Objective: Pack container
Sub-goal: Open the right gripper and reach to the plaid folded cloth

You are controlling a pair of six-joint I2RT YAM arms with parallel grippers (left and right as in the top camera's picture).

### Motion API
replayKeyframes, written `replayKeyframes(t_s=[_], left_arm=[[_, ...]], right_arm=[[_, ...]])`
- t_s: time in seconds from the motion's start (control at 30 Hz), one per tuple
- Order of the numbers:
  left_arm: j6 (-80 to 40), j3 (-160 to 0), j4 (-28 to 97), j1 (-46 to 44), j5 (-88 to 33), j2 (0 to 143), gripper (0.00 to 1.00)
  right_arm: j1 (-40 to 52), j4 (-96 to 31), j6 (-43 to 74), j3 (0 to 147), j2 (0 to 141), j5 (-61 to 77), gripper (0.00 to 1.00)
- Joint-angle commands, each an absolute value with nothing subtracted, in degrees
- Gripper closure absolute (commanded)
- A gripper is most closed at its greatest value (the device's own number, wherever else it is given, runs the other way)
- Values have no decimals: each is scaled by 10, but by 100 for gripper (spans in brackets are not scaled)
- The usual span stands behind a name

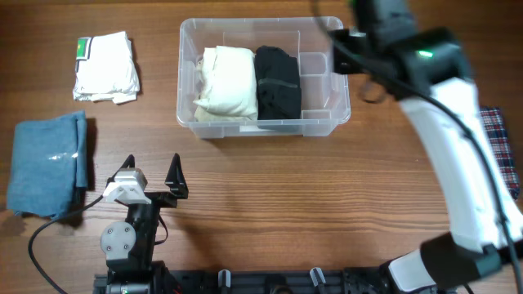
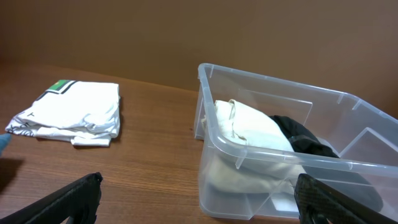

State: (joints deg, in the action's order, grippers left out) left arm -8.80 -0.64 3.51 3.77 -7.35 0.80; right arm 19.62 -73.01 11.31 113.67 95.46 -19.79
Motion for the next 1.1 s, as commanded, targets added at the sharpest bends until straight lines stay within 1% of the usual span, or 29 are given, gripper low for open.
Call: replayKeyframes(t_s=[0.0, 0.13, 0.27, 0.33, 0.37, 0.5, 0.63, 0.67, 0.83, 0.9, 1.07], left_arm=[[-77, -3, 37, 40, -70, 4, 0], [-77, -3, 37, 40, -70, 4, 0], [-77, -3, 37, 40, -70, 4, 0], [-77, -3, 37, 40, -70, 4, 0], [-77, -3, 37, 40, -70, 4, 0], [-77, -3, 37, 40, -70, 4, 0], [-77, -3, 37, 40, -70, 4, 0], [-77, -3, 37, 40, -70, 4, 0], [-77, -3, 37, 40, -70, 4, 0], [-77, -3, 37, 40, -70, 4, 0], [-77, -3, 37, 40, -70, 4, 0]], right_arm=[[133, -799, 107, 1136, 942, -288, 19], [35, -867, 110, 1120, 943, -283, 18], [-27, -840, 96, 1066, 945, -283, 17], [-52, -807, 57, 1017, 949, -283, 16], [-63, -776, 32, 983, 951, -283, 14], [-97, -618, -24, 829, 955, -314, 12], [-109, -498, -61, 713, 956, -332, 1], [-113, -471, -61, 689, 957, -338, 1], [-140, -406, -62, 648, 980, -362, 0], [-150, -402, -90, 642, 1005, -362, 0], [-154, -404, -93, 641, 1072, -392, 0]])
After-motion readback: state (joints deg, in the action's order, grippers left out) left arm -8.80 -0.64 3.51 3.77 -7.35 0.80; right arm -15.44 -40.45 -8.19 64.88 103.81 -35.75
